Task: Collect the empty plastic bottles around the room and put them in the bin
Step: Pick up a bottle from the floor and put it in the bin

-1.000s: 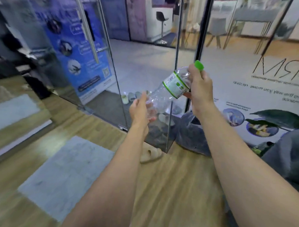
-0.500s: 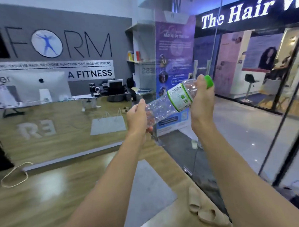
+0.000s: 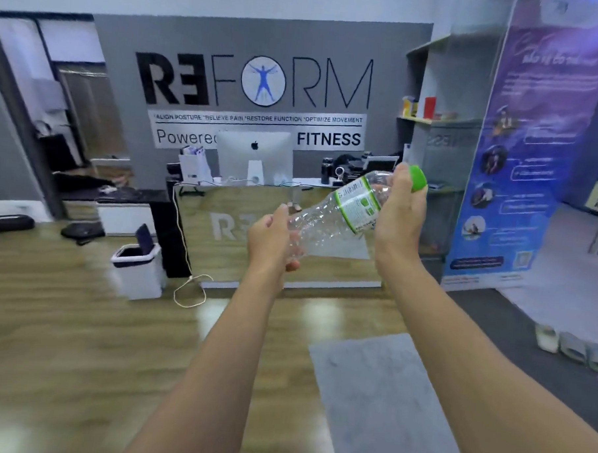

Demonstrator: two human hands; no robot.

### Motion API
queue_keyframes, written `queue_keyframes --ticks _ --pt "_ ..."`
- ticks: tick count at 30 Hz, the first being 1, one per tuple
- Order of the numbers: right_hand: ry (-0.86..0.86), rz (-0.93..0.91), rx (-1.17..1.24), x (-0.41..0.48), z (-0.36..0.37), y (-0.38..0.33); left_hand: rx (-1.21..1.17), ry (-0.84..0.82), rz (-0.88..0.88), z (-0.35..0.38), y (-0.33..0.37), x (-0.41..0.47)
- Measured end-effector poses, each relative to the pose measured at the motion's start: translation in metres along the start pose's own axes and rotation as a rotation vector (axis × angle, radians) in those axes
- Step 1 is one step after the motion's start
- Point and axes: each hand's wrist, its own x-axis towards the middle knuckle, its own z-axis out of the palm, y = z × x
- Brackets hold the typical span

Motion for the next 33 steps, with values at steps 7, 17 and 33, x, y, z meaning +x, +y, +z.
queue_keyframes --ticks 7,17,33 --pt "-0.180 0.087 0.009 0.008 0.154 0.097 0.000 0.170 -0.023 -0.111 -0.013 0.115" --pt "-0.481 0.271 0.005 0.016 0.391 0.203 0.033 0.476 -0.016 -0.267 0.004 0.288" --pt "-0.622 0.325 0.081 0.012 0.771 0.343 -0.017 0.558 -0.064 -0.520 0.048 0.585"
